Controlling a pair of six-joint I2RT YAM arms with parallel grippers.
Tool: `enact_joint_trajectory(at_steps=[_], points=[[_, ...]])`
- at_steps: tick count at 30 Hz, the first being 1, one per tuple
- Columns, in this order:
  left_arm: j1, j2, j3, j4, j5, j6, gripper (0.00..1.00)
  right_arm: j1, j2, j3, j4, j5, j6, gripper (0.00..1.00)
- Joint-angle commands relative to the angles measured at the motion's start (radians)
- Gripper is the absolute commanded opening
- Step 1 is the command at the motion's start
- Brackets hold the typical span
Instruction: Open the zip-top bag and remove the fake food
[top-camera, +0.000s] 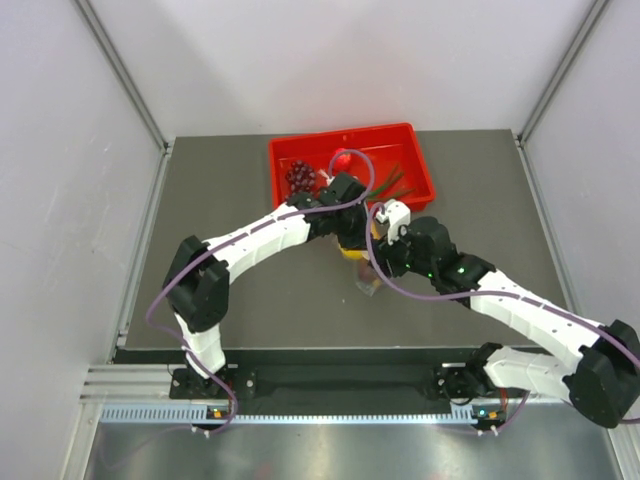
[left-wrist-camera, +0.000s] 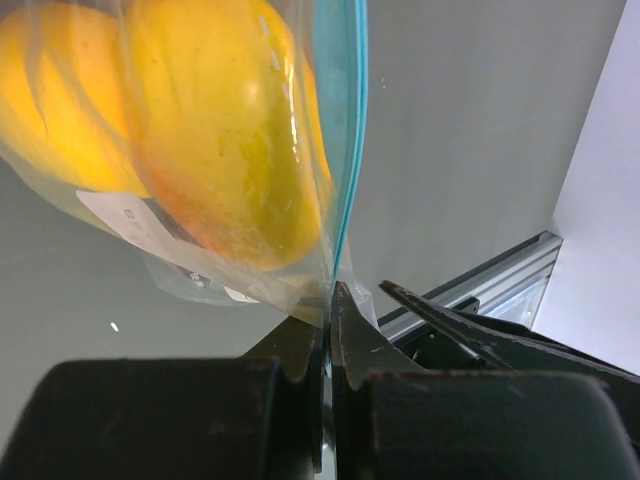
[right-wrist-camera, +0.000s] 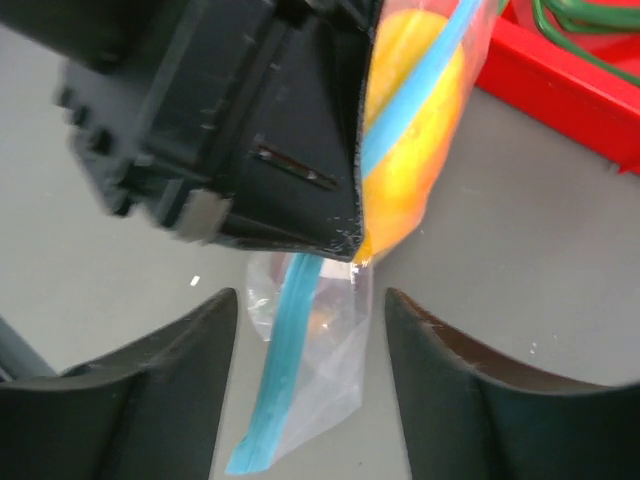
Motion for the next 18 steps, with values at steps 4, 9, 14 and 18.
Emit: enact_joint_trajectory(at_steps=[4,9,14,18], points=[[0.021,-0.081,-0.056,0.101,0.064,-0.027,0.00,0.031,0.024,-0.007,0.044,0.079,-0.017,0.44],[0.044,-0.127,-0.135,0.208,0.138,-0.042,0.03,0.031,0.029,-0.032,0.057,0.065,0.001,0.08],[0.073,-0.199,-0.216,0.264,0.200,0.011,0.40,0.031,0.026,-0.044,0.060,0.051,0.027,0.00],[0.108,-0.281,-0.273,0.250,0.227,0.108,0.82,0.029,0.010,-0.029,0.032,0.048,0.046,0.00]])
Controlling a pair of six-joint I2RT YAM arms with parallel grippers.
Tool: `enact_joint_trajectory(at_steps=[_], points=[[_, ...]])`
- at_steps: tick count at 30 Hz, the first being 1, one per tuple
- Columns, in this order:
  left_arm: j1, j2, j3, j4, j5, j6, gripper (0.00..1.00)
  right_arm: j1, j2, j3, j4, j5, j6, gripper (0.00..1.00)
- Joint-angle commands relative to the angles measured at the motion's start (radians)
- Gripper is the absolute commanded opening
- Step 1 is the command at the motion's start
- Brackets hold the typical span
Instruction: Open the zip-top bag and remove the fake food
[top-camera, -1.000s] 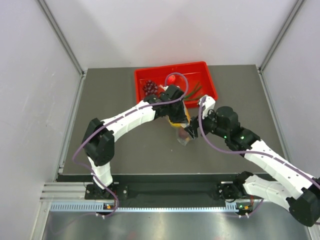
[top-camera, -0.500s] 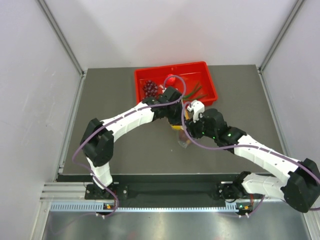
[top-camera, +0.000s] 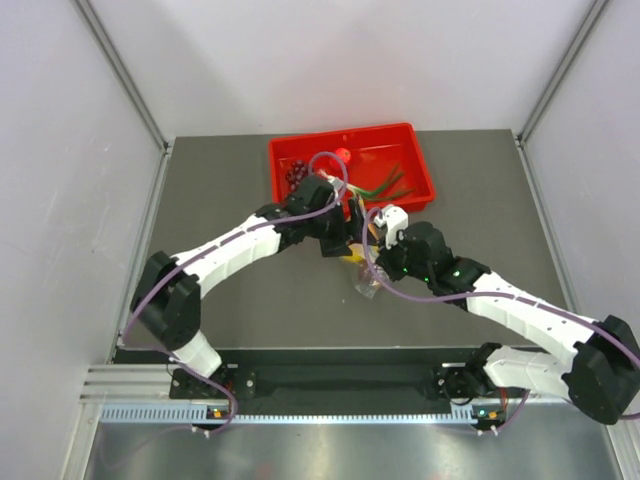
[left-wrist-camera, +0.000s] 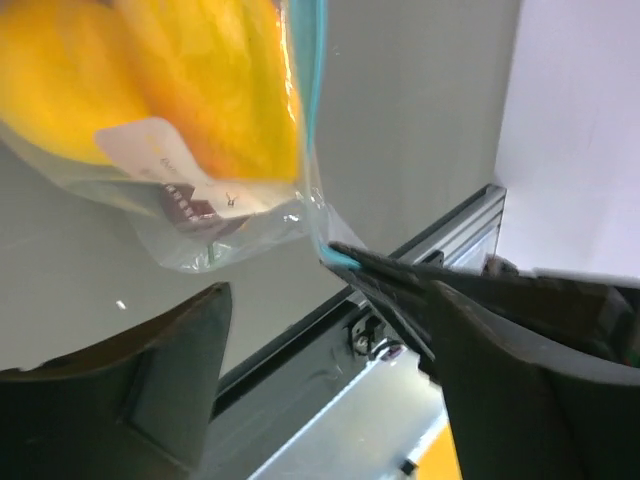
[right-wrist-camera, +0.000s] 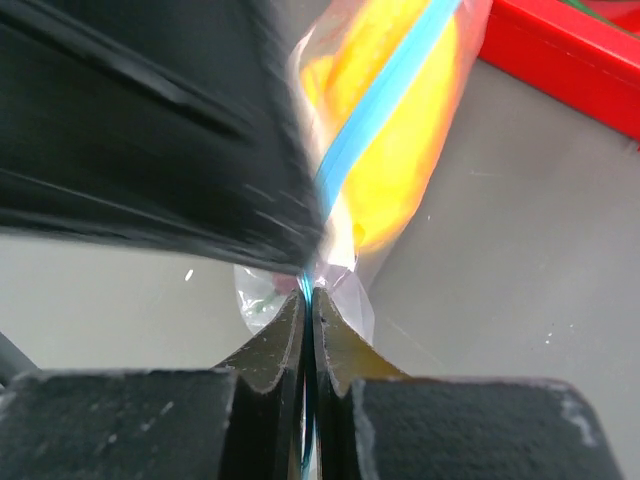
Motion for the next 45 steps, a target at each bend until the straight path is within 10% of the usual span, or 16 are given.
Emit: enact_joint_trajectory(at_steps=[1,10,21,39,45], points=[[0.033,-0.153,-0.039,0.059,0.049,0.110,0.84,0.006,-0.021,0.023,-0.023,0.001,0.029,0.00],[0.233,-0.402,-0.267,0.238,0.077,0.300,0.91,-0.083,-0.134,0.072,-0.072,-0.279,0.146,0.00],[0.246,-0.266,-0.372,0.632,0.304,0.271,0.88,-0.338,-0.130,0.045,0.062,-0.773,0.308,0.00],[0.168,0.015,-0.369,0.949,0.338,0.178,0.86,-0.408,-0.114,-0.044,0.222,-0.930,0.425,0.00],[0.151,0.065,-0.341,0.949,0.362,0.167,0.69,-0.422,-0.111,-0.049,0.225,-0.937,0.434,0.00]])
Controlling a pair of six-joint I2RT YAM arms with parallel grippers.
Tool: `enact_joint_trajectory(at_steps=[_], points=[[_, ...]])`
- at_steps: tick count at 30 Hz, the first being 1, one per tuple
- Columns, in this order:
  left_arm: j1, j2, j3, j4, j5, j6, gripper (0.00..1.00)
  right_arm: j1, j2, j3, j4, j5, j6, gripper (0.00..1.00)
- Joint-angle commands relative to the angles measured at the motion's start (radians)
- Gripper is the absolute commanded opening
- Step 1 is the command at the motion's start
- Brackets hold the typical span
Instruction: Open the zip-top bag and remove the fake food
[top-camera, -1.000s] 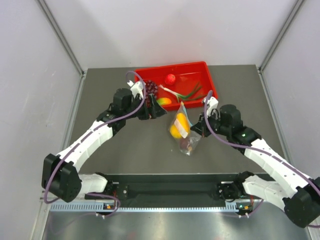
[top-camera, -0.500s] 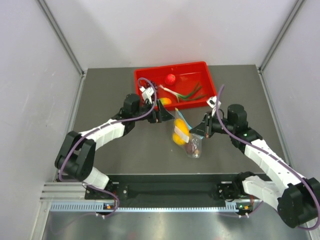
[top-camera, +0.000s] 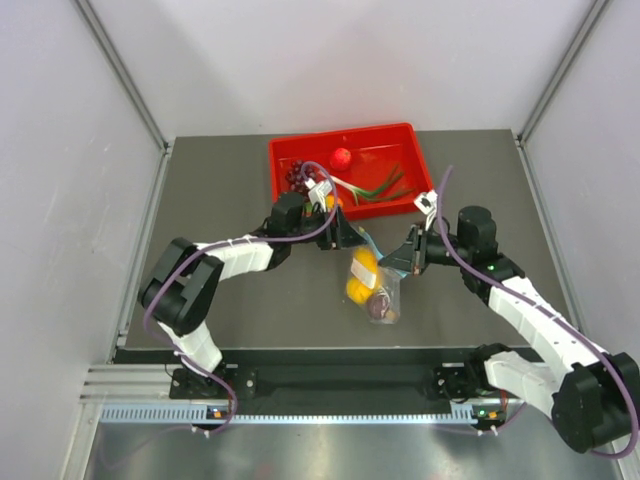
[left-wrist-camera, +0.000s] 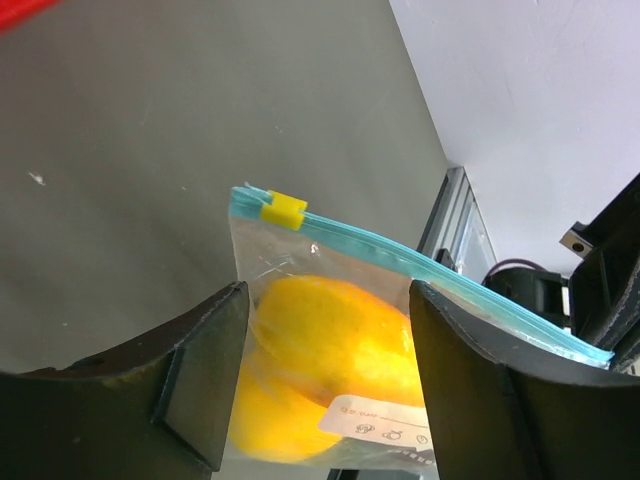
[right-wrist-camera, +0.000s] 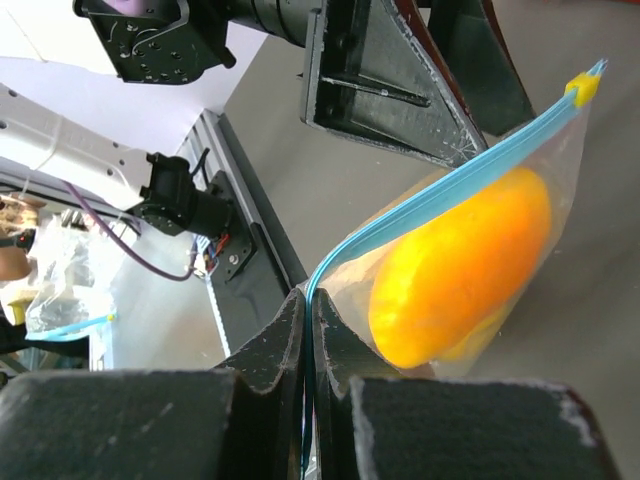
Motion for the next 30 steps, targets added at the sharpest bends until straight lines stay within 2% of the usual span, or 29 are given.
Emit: enact_joint_trajectory(at_steps=[1,6,7,12,17,18,22,24,27,28,29,30], points=[[-0.004,-0.008,0.024,0.085,0.032,-0.002,0.66,-0.029,-0.003,0.014,0.070,-0.038,0.007,0.00],[-0.004,-0.055,-0.022,0.078,0.020,-0.003,0.65,-0.064,-0.008,-0.013,0.084,-0.040,0.026,0.00],[-0.004,-0.060,-0.040,0.085,0.018,-0.010,0.61,-0.076,-0.008,-0.017,0.100,-0.041,0.031,0.00],[-0.004,-0.056,-0.092,0.197,0.040,-0.103,0.55,-0.101,0.003,-0.037,0.122,-0.060,0.053,0.00],[-0.005,-0.046,-0.096,0.236,0.047,-0.117,0.33,-0.105,0.020,-0.045,0.130,-0.063,0.054,0.00],[-0.007,-0.042,-0.092,0.237,0.051,-0.123,0.23,-0.105,0.020,-0.046,0.130,-0.063,0.053,0.00],[-0.013,-0.022,-0.063,0.257,0.064,-0.142,0.06,-0.105,0.034,-0.049,0.122,-0.064,0.037,0.00],[-0.015,-0.019,-0.056,0.254,0.063,-0.143,0.00,-0.105,0.038,-0.048,0.089,-0.058,0.013,0.00],[-0.016,-0.037,-0.051,0.234,0.061,-0.134,0.00,-0.105,0.042,-0.030,0.010,-0.028,-0.076,0.00],[-0.018,-0.048,-0.050,0.216,0.058,-0.125,0.00,-0.107,0.040,-0.022,-0.076,-0.015,-0.105,0.02],[-0.019,-0.080,-0.046,0.190,0.057,-0.108,0.00,-0.107,0.035,-0.002,-0.117,-0.003,-0.168,0.16],[-0.025,-0.100,-0.027,0.088,0.051,-0.049,0.00,-0.107,0.032,0.012,-0.157,0.029,-0.200,0.25]])
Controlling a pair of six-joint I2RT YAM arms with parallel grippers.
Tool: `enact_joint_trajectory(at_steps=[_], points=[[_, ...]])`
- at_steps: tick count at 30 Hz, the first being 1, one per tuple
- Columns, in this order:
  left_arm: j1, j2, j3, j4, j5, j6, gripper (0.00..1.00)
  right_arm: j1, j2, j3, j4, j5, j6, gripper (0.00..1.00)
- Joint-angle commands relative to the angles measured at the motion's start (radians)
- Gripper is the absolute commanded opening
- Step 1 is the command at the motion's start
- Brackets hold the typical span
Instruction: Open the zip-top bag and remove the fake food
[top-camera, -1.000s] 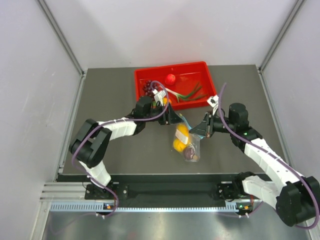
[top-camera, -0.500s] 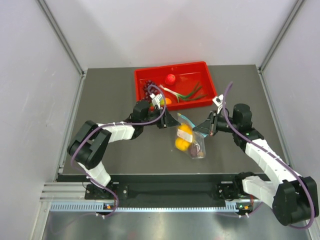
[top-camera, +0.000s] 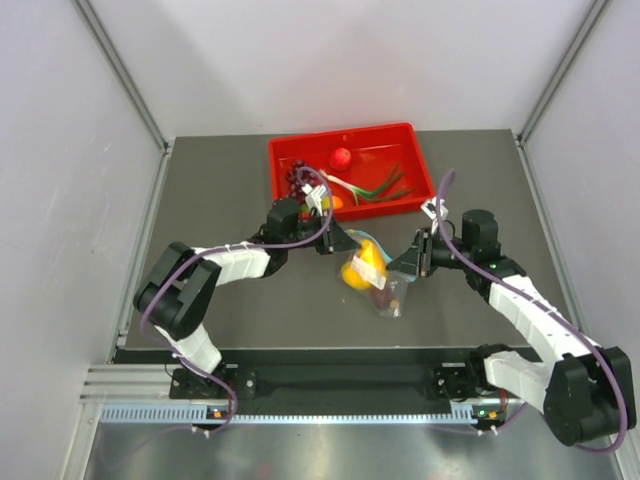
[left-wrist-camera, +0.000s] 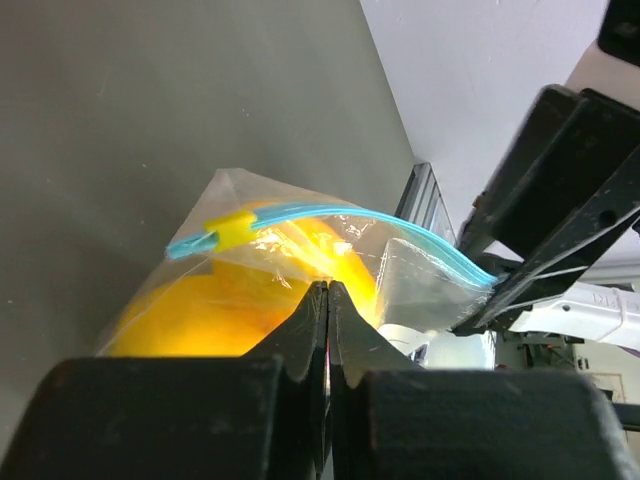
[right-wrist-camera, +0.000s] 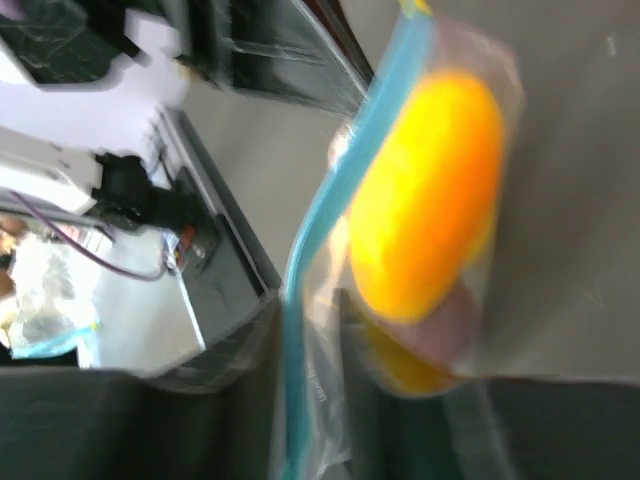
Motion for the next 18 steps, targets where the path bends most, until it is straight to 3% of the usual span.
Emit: enact_joint_trajectory(at_steps=[1,2,5,7,10,18], points=[[-0.022,-0.095,0.075,-0.111,0.010,0.114,0.00,-0.015,-0.008,0.092,-0.210,0.067,-0.180,0.33],[-0.031,-0.142,0.097,-0.206,-0.002,0.169,0.00,-0.015,-0.017,0.112,-0.243,0.080,-0.227,0.48],[-0.104,-0.207,0.215,-0.546,-0.076,0.457,0.00,-0.016,-0.023,0.218,-0.357,0.162,-0.296,0.59],[-0.131,-0.232,0.278,-0.701,-0.114,0.523,0.00,-0.016,-0.014,0.297,-0.385,0.193,-0.320,0.61],[-0.154,-0.267,0.298,-0.782,-0.136,0.587,0.00,-0.016,0.009,0.379,-0.405,0.231,-0.336,0.62],[-0.174,-0.290,0.304,-0.825,-0.151,0.613,0.00,-0.006,0.085,0.448,-0.382,0.247,-0.370,0.49]])
